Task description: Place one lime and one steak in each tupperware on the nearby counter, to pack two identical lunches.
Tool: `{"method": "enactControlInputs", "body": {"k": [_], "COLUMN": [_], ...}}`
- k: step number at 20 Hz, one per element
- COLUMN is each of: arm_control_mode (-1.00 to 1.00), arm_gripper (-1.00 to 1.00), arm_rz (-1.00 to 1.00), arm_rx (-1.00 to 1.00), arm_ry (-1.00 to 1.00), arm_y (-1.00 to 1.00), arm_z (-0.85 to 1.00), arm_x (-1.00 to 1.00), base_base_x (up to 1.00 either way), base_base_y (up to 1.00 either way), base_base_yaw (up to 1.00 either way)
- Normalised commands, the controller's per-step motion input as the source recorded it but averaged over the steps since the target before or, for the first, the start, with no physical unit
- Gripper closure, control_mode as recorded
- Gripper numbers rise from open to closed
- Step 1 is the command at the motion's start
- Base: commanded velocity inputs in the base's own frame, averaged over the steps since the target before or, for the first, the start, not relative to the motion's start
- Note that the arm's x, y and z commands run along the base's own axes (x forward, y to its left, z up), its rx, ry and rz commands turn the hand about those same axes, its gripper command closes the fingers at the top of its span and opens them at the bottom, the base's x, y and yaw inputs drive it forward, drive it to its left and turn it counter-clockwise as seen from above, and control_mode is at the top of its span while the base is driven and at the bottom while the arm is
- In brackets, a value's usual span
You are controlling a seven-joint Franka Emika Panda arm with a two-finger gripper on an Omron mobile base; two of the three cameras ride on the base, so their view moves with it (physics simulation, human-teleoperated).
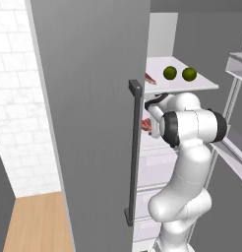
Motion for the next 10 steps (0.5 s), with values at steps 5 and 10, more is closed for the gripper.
{"method": "enactControlInputs", "body": {"k": [5, 10], "arm_control_mode": [-1.0, -1.0], "arm_gripper": [1.0, 1.0], "arm_rz": [0.06, 0.01], "arm_rx": [-0.05, -0.05], "arm_ry": [-0.18, -0.06], "arm_y": [0.43, 0.07], "arm_z": [-0.06, 0.4], "arm_x": [0.15, -0.19], "base_base_x": [0.0, 0.0], "base_base_y": [0.0, 0.0], "base_base_yaw": [0.0, 0.0]}}
